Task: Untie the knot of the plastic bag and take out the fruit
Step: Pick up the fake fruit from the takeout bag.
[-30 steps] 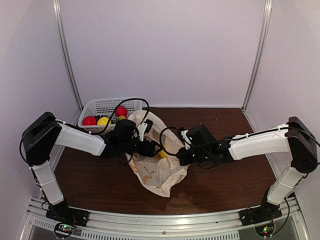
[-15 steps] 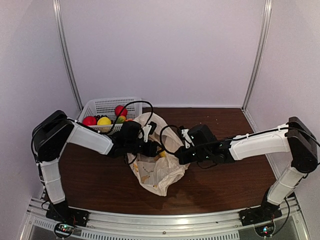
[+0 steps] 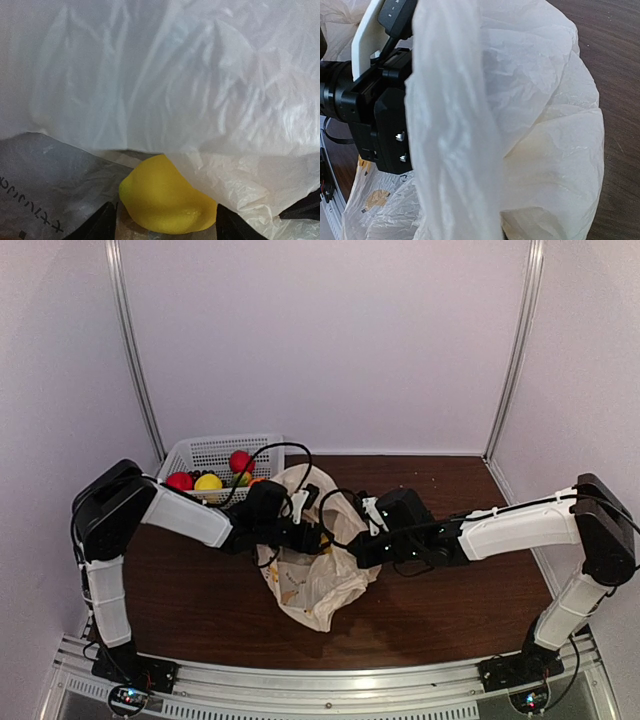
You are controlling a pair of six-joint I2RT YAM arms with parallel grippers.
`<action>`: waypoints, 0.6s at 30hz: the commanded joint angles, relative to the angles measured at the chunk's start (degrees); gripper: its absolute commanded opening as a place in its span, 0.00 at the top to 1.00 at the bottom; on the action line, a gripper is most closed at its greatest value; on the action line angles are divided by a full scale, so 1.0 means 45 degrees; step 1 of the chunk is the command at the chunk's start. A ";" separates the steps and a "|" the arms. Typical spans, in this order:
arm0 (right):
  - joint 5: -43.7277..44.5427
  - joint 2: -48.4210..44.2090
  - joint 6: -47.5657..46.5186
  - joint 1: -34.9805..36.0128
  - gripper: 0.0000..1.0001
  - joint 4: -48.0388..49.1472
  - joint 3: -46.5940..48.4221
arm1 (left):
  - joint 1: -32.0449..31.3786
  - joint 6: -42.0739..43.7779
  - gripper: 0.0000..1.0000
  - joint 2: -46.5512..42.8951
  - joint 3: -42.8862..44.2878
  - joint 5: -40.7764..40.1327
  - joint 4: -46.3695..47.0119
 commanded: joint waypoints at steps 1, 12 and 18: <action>-0.0170 -0.0072 0.0170 -0.0069 1.00 0.0255 -0.0123 | 0.0073 0.0177 0.29 0.0583 0.0628 0.0770 0.0494; -0.0260 0.0022 0.0137 -0.0069 1.00 0.0313 -0.0025 | -0.0176 0.0106 0.21 0.1542 0.1532 0.1159 0.0270; -0.0277 0.0039 0.0148 -0.0069 1.00 0.0343 -0.0005 | -0.0240 -0.0124 0.23 0.1869 0.1624 0.1164 0.0395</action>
